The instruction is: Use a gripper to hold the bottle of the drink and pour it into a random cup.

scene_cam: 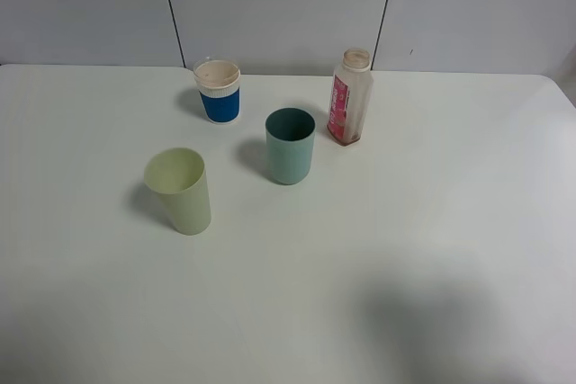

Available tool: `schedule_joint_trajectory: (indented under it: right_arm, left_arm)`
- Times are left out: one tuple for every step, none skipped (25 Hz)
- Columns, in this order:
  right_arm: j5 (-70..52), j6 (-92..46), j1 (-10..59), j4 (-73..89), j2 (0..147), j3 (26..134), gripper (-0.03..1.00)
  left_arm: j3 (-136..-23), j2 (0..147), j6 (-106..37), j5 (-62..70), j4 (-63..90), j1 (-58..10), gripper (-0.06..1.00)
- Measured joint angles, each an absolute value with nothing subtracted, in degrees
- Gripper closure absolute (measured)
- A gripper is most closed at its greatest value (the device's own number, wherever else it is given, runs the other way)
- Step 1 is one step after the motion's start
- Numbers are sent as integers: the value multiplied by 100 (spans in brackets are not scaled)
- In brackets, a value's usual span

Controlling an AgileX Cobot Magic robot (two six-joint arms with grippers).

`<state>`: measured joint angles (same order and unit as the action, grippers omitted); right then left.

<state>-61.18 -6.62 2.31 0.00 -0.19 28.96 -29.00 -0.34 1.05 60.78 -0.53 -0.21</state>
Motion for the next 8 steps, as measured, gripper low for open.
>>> schedule_joint_trajectory:
  right_arm:
    - [-6118,-662,231,0,-19,2896,3]
    - [-6118,-662,231,0,-19,2896,3]
    - [-6118,-662,231,0,-19,2896,3]
    - [-6118,-662,231,0,-19,2896,3]
    - [-6118,-662,220,0,-19,2896,3]
    - [-6118,-662,200,0,-19,2896,3]
    - [-6118,-662,156,0,-19,2896,3]
    - [-6118,-662,103,0,-19,2896,3]
  left_arm:
    - [-2900,-34,105,6078,-53,-21,2]
    - [-2900,-34,105,6078,-53,-21,2]
    - [-2900,-34,105,6078,-53,-21,2]
    - [-2900,-34,105,6078,-53,-21,2]
    - [-2900,-34,105,6078,-53,-21,2]
    - [-2900,-34,105,6078,-53,-21,2]
    - [-2900,-34,105,6078,-53,-21,2]
    - [-2900,-34,105,6078,-53,-21,2]
